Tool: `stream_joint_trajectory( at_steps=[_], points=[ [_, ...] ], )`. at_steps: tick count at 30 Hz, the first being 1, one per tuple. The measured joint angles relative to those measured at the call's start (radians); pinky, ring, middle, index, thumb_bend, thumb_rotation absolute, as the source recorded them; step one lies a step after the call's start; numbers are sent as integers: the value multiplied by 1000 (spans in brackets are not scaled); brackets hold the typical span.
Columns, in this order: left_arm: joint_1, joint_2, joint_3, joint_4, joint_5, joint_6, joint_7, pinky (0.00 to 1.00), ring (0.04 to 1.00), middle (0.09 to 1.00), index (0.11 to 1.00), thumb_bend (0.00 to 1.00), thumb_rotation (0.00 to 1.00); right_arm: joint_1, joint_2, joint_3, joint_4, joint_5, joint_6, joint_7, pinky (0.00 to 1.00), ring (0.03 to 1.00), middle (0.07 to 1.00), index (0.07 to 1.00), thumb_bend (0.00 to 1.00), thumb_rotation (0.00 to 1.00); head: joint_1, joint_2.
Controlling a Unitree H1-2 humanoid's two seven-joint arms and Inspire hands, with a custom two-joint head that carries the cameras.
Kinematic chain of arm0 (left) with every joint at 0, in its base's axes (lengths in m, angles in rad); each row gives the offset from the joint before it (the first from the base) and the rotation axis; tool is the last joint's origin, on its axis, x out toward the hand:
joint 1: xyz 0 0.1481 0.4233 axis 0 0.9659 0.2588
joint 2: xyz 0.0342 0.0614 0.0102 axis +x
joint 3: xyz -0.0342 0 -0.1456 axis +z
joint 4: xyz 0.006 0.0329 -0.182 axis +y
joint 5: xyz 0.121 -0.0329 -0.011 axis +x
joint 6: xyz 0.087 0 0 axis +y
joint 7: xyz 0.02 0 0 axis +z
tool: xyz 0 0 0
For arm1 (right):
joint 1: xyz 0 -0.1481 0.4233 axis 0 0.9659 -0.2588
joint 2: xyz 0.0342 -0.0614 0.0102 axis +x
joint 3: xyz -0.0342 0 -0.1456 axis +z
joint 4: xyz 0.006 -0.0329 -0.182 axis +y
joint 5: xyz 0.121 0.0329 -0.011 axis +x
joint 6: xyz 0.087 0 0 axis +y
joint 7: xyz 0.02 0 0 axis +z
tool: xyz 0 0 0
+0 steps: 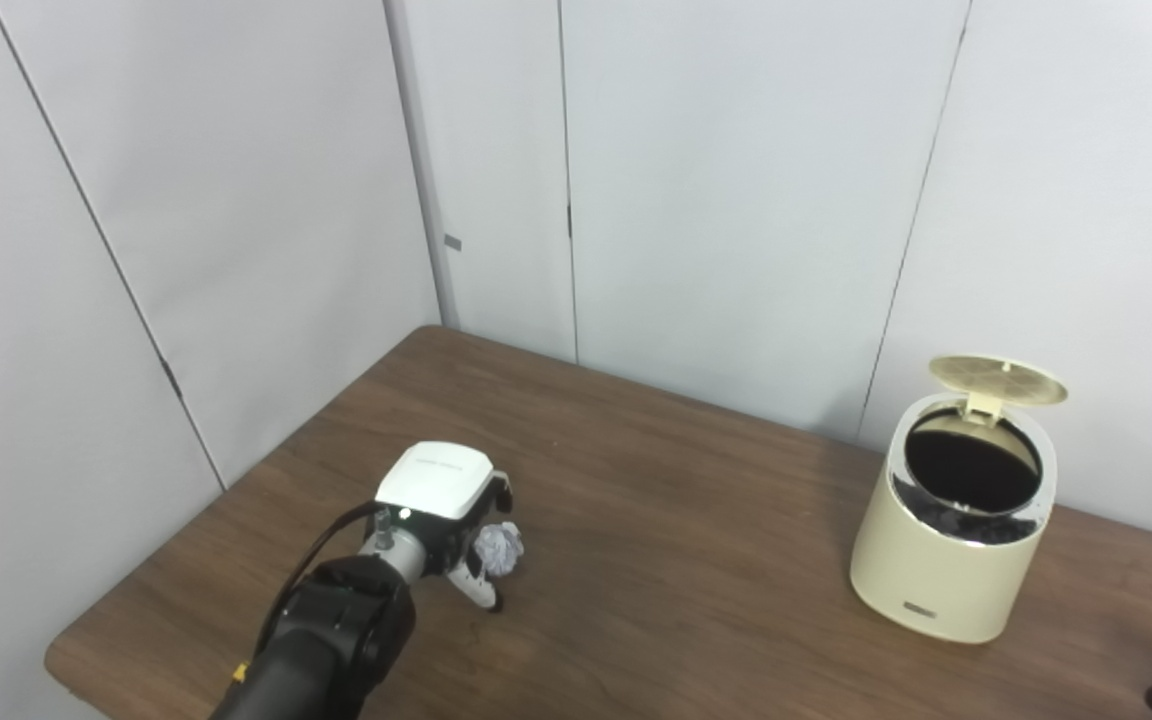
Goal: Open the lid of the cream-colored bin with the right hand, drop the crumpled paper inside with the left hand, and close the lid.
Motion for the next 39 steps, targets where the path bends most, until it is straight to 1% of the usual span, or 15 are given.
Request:
stream_joint_trajectory(
  at_steps=[8, 13, 16, 19, 22, 26, 27, 30, 31, 32, 33, 34, 37, 39],
  points=[
    [-4, 15, -7, 28, 0, 3, 13, 561, 683, 699, 709, 820, 230, 15, 0, 1, -17, -4, 1, 0, 332, 683, 850, 843, 927, 660, -5, 8],
    [-4, 25, -13, 47, -1, 3, 34, 537, 652, 692, 695, 826, 203, 24, 0, 1, -21, -4, 1, 0, 347, 705, 860, 845, 918, 663, -6, 15],
    [-4, 27, -20, 51, -4, 3, 50, 526, 640, 685, 684, 825, 191, 26, 0, 1, -21, -3, 0, 0, 352, 702, 862, 846, 910, 668, -6, 17],
    [-4, 36, -26, 58, -22, 2, 59, 519, 629, 663, 677, 811, 185, 28, 0, 0, -21, -3, 0, 0, 358, 707, 869, 849, 904, 668, -8, 21],
    [-5, 48, -35, 73, -39, 1, 77, 503, 617, 646, 661, 806, 156, 31, 0, -1, -21, -2, 0, 0, 362, 705, 870, 851, 892, 665, -8, 23],
    [-8, 49, -41, 87, -64, 1, 107, 470, 591, 611, 627, 808, 117, 37, 0, -2, -22, 0, -1, 0, 369, 710, 873, 851, 886, 664, -12, 28],
    [-8, 49, -45, 92, -66, 2, 117, 474, 597, 610, 621, 799, 121, 39, 0, -3, -22, 1, -1, 0, 371, 712, 875, 852, 887, 669, -12, 28],
    [-12, 51, -57, 97, -66, 8, 121, 455, 572, 583, 603, 799, 95, 42, 0, -5, -24, 1, -1, 0, 373, 715, 876, 854, 889, 677, -12, 32],
    [-14, 51, -60, 100, -67, 9, 125, 419, 530, 515, 564, 664, 48, 42, 0, -5, -24, 1, -1, 0, 375, 712, 876, 855, 888, 682, -12, 32],
    [-15, 51, -62, 104, -68, 10, 130, 381, 488, 500, 529, 597, 24, 42, 0, -6, -25, 1, -1, 0, 375, 710, 879, 857, 887, 688, -12, 32],
    [-16, 51, -66, 108, -70, 10, 136, 358, 464, 458, 528, 552, 10, 42, 0, -7, -25, 2, -1, 0, 376, 708, 883, 859, 887, 691, -11, 38],
    [-16, 51, -69, 110, -70, 10, 142, 350, 453, 442, 528, 537, 5, 42, 0, -8, -26, 2, -1, 0, 378, 707, 883, 858, 886, 691, -11, 38],
    [-16, 51, -85, 114, -70, 10, 161, 278, 361, 471, 494, 528, 0, 43, 0, -11, -29, 8, -1, 0, 386, 704, 875, 849, 876, 682, -11, 38],
    [-16, 51, -91, 118, -71, 10, 170, 302, 380, 476, 490, 527, 0, 43, 0, -12, -33, 13, -1, 0, 391, 703, 872, 843, 872, 677, -12, 43]
  ],
)
